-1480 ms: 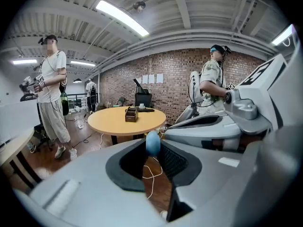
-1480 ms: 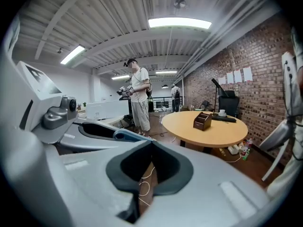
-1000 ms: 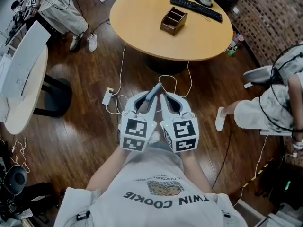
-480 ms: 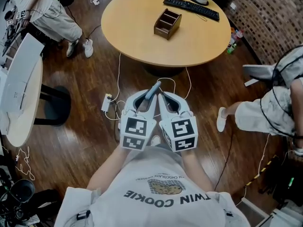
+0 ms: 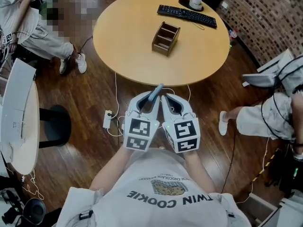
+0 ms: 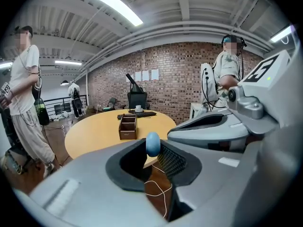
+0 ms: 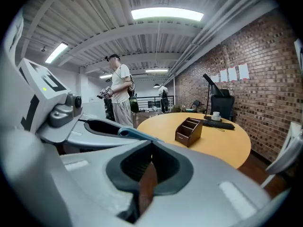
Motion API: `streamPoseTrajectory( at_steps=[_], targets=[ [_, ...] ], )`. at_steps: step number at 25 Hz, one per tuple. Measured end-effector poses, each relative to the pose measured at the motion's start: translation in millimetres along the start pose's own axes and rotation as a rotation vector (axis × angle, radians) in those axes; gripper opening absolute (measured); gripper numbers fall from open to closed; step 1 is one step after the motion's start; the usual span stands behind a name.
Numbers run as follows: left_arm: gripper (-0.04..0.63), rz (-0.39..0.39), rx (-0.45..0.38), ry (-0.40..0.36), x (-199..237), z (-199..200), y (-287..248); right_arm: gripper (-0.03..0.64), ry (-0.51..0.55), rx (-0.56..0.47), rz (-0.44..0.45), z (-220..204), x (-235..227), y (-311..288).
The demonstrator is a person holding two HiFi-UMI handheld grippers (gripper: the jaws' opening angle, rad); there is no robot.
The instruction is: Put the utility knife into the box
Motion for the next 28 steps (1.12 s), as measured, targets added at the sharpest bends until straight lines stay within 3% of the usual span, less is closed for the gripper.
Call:
streamPoseTrajectory(
  at_steps=[11, 21, 28],
  targets=[
    [0.074, -0.134, 0.022, -0.127, 86.7, 27.8, -53.1, 0.002, -0.025, 0.013, -0.156, 50.0, -6.3, -79.2],
    [0.075, -0.204, 0.06, -0.466, 125.5, 40.6, -96.6, 0.002, -0.011, 0.038, -0.261, 68.2, -11.4, -118.9],
    [0.075, -0.234, 0.084, -0.641, 133.1, 47.4, -122.6, 0.002, -0.032, 0.058, -0.287, 68.6, -20.6, -128.3]
  ],
)
Point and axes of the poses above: the fingertips, and each gripper's own axes: y backward along the fingers, x to its left, z out of its top, the point moved 7 cm from there along y, backward along the fingers, and after that the axes turned 6 degrees about x, right-handed, at the moved point
